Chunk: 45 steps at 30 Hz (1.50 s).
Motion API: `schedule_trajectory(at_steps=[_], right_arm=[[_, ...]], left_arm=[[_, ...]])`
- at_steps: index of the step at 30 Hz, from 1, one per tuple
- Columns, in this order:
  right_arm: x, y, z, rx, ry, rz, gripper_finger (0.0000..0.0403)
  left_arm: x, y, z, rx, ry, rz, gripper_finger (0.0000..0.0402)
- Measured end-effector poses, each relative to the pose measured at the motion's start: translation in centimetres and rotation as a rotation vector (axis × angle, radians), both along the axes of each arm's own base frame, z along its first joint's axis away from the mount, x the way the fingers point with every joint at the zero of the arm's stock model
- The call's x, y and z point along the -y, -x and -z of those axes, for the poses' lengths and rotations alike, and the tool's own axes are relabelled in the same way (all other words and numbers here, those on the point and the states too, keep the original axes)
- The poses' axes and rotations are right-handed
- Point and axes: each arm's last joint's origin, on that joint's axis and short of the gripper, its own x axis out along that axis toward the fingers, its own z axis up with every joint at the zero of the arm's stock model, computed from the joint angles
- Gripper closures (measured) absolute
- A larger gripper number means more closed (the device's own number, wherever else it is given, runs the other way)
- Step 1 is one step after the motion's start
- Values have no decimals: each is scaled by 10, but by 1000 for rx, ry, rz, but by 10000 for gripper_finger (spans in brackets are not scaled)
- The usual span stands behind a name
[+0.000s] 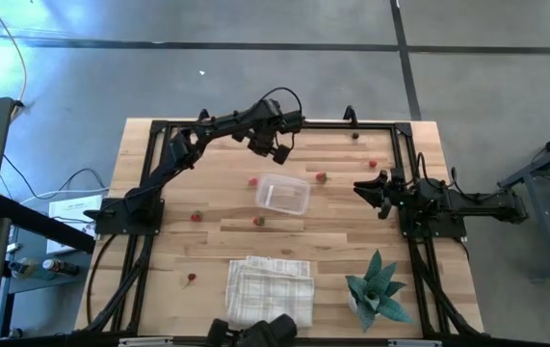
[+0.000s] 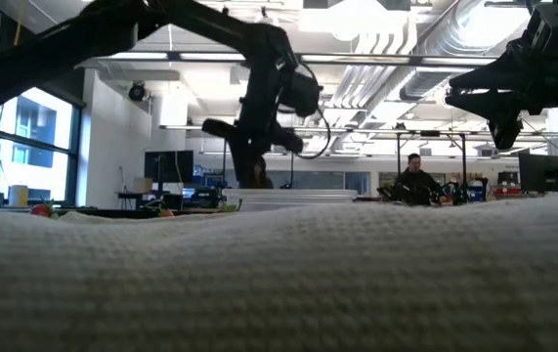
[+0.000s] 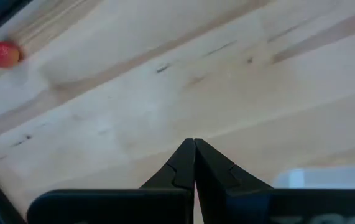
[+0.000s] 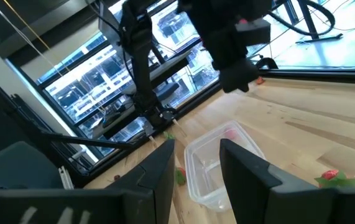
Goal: Pick and placing Produce into tupperware
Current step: Move the transparent bin from the top left to the center of the table
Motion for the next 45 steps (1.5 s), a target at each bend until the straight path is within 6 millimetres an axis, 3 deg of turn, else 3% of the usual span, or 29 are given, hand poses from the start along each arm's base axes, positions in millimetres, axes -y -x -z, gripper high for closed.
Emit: schedule_trajectory(at_steps=[4, 11, 17, 22, 34, 45], right_arm=[[0, 0, 0, 0, 0, 0, 286], [0, 0, 0, 0, 0, 0, 286], [0, 0, 0, -1, 0, 0, 286], [0, 0, 0, 4, -18, -1, 286], [0, 0, 0, 6, -26, -3, 286], [0, 0, 0, 6, -26, 1, 286]], left_arm=[[12, 6, 3, -41, 23, 17, 402], [49, 37, 38, -144, 92, 4, 402], [78, 50, 9, 103, -5, 41, 402], [86, 61, 1, 120, 40, 108, 402], [113, 45, 26, 232, 125, 196, 402], [136, 27, 35, 316, 172, 210, 402]])
